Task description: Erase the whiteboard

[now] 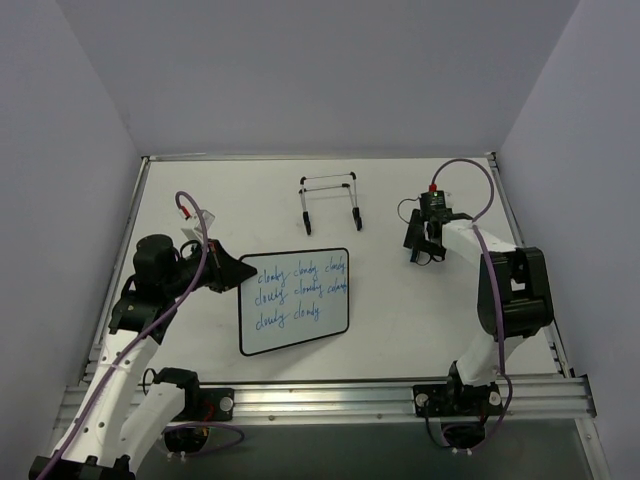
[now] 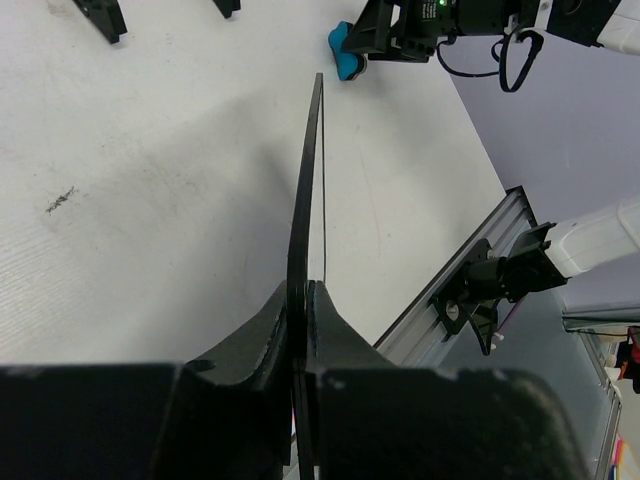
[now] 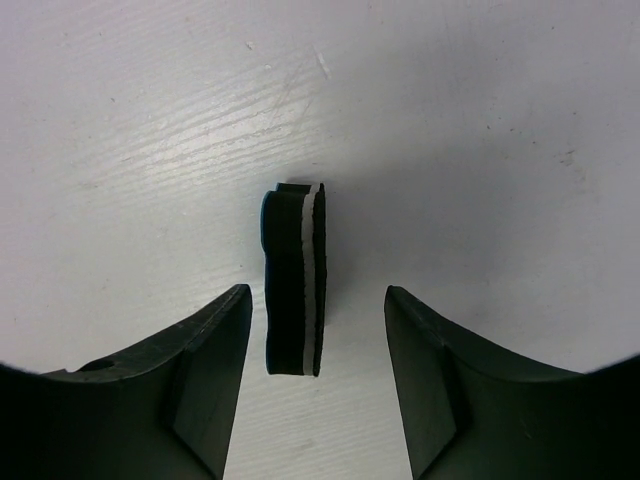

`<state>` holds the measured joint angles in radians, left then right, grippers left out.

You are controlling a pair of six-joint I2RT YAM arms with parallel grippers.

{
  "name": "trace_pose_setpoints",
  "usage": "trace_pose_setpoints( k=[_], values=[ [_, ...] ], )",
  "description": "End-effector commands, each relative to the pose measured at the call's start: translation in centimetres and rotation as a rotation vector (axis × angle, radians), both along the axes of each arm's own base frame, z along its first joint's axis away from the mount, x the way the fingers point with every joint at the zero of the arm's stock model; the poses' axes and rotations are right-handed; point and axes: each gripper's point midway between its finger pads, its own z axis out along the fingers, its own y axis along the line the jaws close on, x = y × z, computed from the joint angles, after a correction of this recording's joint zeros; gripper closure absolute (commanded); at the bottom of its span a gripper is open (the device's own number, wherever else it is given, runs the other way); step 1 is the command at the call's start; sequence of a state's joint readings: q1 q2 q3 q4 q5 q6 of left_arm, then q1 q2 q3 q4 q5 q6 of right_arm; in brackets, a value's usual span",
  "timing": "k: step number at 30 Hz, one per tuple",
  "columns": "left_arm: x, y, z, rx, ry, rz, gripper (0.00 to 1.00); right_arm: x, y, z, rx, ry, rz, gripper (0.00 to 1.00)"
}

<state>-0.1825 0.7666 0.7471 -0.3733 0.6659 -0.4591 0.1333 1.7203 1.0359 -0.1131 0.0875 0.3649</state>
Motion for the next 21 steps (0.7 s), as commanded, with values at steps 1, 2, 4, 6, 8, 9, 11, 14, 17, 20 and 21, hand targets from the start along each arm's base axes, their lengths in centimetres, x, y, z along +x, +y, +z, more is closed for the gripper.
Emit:
trace_pose_setpoints(
  k=[1, 2, 4, 6, 8, 9, 11, 14, 17, 20, 21],
  values=[
    [0.7, 0.6, 0.8, 0.057, -0.084, 0.018, 0.98, 0.3, -0.6, 2.6, -0.036, -0.033, -0.012, 0.49],
    [0.7, 0.6, 0.7, 0.057, -0.083, 0.018, 0.98, 0.1, -0.8, 2.8, -0.045, -0.034, -0.019, 0.50],
    [0.6, 0.6, 0.8, 0.055, -0.085, 0.016, 0.98, -0.2, -1.6, 2.8, -0.055, -0.032, -0.040, 0.51],
    [0.6, 0.6, 0.7, 0.055, -0.082, 0.018, 0.98, -0.6, -2.0, 2.5, -0.052, -0.022, -0.048, 0.51],
    [0.6, 0.5, 0.8, 0.054, -0.085, 0.016, 0.98, -1.0, -2.6, 1.9, -0.056, 0.003, -0.054, 0.52],
    [0.6, 0.5, 0.8, 0.054, -0.085, 0.016, 0.98, -1.3, -2.7, 1.6, -0.060, 0.015, -0.055, 0.53],
    [0.6, 0.5, 0.8, 0.054, -0.087, 0.015, 0.98, -1.8, -3.4, 1.1, -0.073, 0.035, -0.068, 0.54],
    [0.4, 0.5, 0.9, 0.054, -0.090, 0.015, 0.98, -2.5, -4.7, 1.5, -0.096, 0.033, -0.120, 0.55],
    [0.4, 0.4, 0.8, 0.053, -0.087, 0.012, 0.98, -2.8, -5.3, 2.8, -0.105, -0.005, -0.152, 0.55],
    [0.3, 0.4, 0.9, 0.053, -0.089, 0.009, 0.98, -2.6, -4.4, 3.6, -0.058, -0.038, -0.126, 0.55],
    [0.3, 0.4, 0.9, 0.053, -0.091, 0.009, 0.98, -2.5, -3.9, 3.8, -0.035, -0.044, -0.112, 0.55]
  ],
)
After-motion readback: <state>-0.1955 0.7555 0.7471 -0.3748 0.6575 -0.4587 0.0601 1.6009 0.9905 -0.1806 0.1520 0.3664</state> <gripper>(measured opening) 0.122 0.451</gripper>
